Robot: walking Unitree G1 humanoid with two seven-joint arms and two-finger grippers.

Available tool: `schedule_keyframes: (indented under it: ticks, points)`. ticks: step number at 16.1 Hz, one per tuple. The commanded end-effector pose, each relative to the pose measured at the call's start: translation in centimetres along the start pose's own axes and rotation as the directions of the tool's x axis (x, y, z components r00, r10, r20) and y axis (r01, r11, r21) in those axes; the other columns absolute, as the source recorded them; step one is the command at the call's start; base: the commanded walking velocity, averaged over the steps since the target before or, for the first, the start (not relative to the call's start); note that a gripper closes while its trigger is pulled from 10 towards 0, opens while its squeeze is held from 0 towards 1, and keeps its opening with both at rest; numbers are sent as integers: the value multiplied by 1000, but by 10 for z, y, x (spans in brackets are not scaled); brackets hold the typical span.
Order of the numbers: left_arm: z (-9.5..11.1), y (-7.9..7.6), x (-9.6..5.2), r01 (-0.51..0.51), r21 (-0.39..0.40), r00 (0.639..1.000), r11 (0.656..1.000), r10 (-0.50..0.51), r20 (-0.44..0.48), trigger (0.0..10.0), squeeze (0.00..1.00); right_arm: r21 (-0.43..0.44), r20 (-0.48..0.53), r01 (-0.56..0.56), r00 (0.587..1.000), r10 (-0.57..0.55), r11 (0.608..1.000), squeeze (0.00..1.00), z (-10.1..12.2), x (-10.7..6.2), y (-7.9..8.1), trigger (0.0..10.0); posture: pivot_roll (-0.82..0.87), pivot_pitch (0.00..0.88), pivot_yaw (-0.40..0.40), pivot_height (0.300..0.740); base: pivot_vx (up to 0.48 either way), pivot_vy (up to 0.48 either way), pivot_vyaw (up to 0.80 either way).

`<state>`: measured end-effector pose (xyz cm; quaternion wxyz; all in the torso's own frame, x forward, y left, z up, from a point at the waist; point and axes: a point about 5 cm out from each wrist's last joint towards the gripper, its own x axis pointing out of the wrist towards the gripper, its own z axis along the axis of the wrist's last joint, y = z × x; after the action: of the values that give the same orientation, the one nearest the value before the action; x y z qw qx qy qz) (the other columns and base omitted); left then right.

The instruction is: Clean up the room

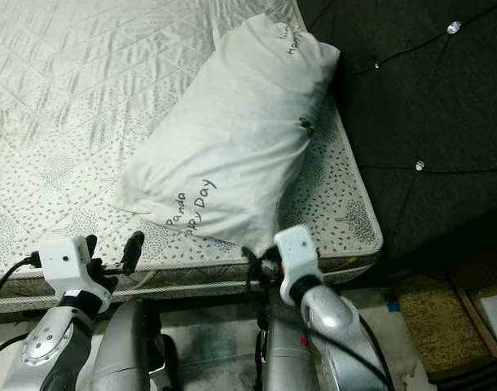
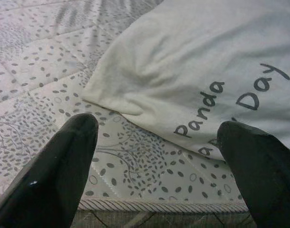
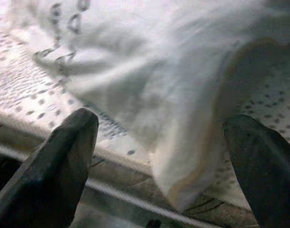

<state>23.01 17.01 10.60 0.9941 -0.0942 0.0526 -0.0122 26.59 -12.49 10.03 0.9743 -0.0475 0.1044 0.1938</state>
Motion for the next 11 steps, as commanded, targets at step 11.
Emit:
schedule_keyframes:
  ticks: [11]
  points:
    - [1,-18,-6,129,-3,990,992,-129,-60,10000,0,185,-141,130,984,-104,974,0,-2,54,16,10000,-132,276,-41,603,0,0,0]
